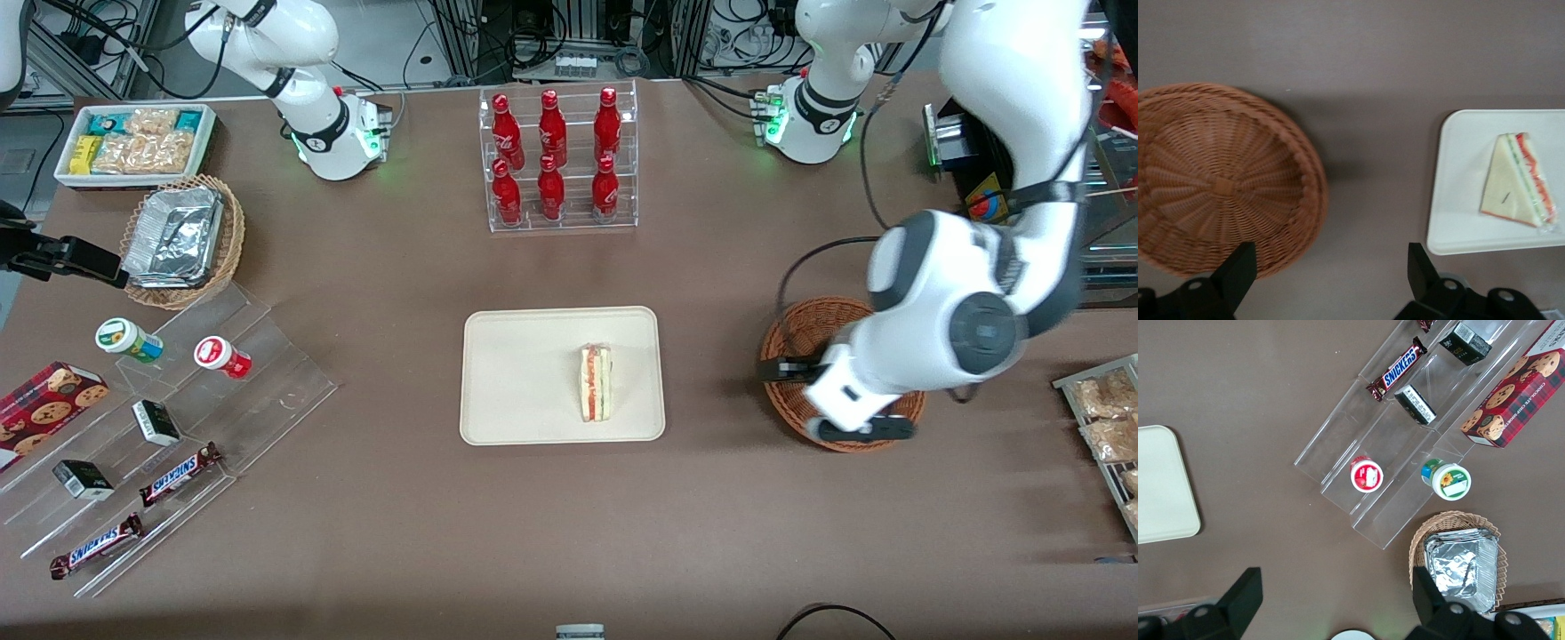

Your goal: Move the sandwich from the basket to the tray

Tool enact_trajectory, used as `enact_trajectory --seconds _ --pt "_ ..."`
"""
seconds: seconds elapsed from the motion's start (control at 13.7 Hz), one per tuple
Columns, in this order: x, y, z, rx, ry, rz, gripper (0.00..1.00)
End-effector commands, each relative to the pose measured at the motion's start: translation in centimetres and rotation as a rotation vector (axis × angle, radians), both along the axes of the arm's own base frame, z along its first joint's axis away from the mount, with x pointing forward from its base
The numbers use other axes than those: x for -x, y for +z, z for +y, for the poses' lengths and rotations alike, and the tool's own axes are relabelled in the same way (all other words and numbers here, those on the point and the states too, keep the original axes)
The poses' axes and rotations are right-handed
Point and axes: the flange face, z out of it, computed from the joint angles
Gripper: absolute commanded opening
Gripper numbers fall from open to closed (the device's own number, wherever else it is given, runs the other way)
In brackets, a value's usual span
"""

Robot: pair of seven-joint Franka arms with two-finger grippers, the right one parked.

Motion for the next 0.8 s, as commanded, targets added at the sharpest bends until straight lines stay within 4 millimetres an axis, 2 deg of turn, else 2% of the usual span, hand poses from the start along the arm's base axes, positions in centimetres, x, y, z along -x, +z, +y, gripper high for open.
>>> enact_trajectory --seconds 0.0,0.29,0.51,0.73 --pt "1.3 2.8 3.1 0.005 -0.017 0.022 1.00" --pt "2.3 6.2 6.0 -0.017 0.023 0.008 1.00" --pt "3.1 8.7 7.1 -0.052 0.045 -0.014 1.00" --pt "3.9 11.3 10.0 -0.081 0.093 -0.034 1.00"
